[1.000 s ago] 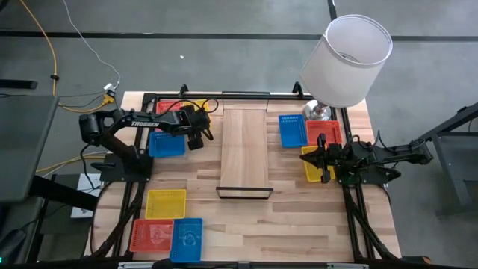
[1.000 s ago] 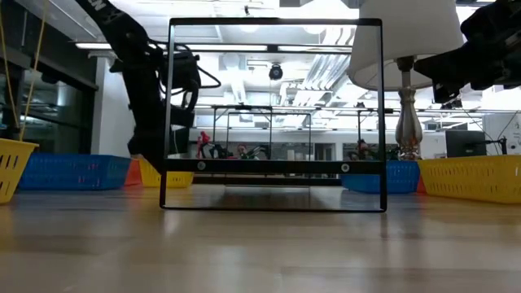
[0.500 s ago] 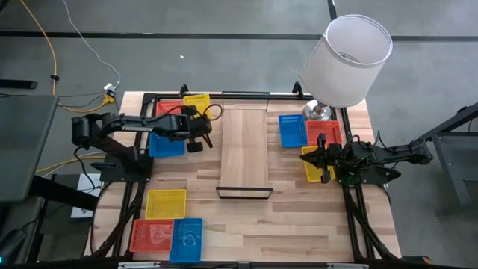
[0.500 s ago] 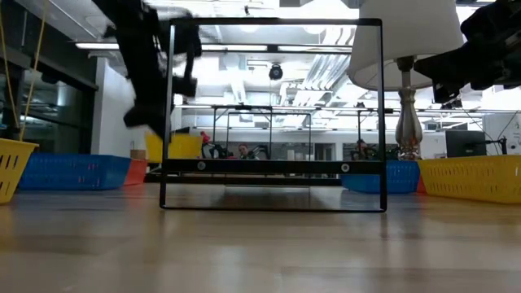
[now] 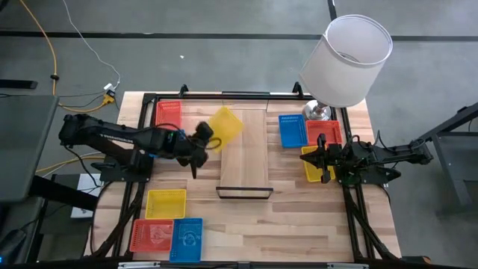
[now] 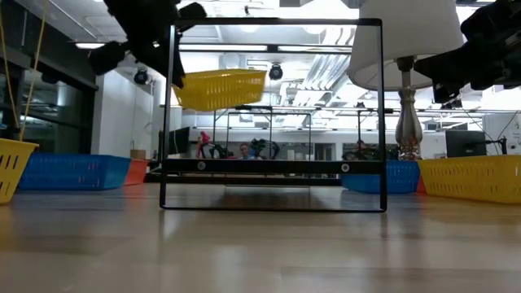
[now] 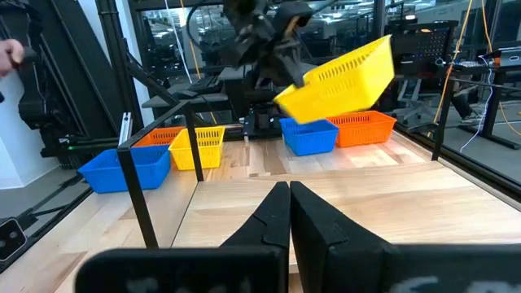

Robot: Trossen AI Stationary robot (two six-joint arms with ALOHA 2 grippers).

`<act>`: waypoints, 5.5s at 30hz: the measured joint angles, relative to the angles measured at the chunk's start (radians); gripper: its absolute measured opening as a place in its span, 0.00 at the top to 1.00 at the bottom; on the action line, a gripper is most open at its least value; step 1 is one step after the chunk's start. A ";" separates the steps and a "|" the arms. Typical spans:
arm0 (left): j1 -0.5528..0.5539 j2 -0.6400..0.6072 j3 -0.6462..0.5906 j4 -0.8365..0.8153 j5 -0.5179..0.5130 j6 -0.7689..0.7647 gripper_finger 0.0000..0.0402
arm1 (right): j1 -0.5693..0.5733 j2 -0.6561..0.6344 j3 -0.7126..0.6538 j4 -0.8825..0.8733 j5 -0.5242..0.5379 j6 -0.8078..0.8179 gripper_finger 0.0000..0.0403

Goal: Stack baskets on shelf by color
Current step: Put the top left yellow bin on the shelf

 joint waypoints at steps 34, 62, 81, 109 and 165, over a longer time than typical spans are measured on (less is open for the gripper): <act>0.216 0.385 0.000 0.513 0.056 0.829 0.85 | 0.000 0.000 0.000 0.000 0.000 0.000 1.00; 0.222 0.383 0.000 0.723 -0.036 0.729 0.68 | 0.000 0.000 0.000 0.000 0.000 0.000 1.00; 0.119 0.127 -0.006 0.613 0.203 -0.381 0.98 | 0.000 0.000 0.000 0.000 0.000 0.000 1.00; 0.027 -0.319 -0.672 1.500 0.583 -1.198 1.00 | 0.000 0.004 -0.001 0.362 0.019 0.119 1.00; -0.068 -0.314 -0.672 1.422 0.405 -1.216 1.00 | -0.287 1.698 0.916 0.037 -0.065 0.562 1.00</act>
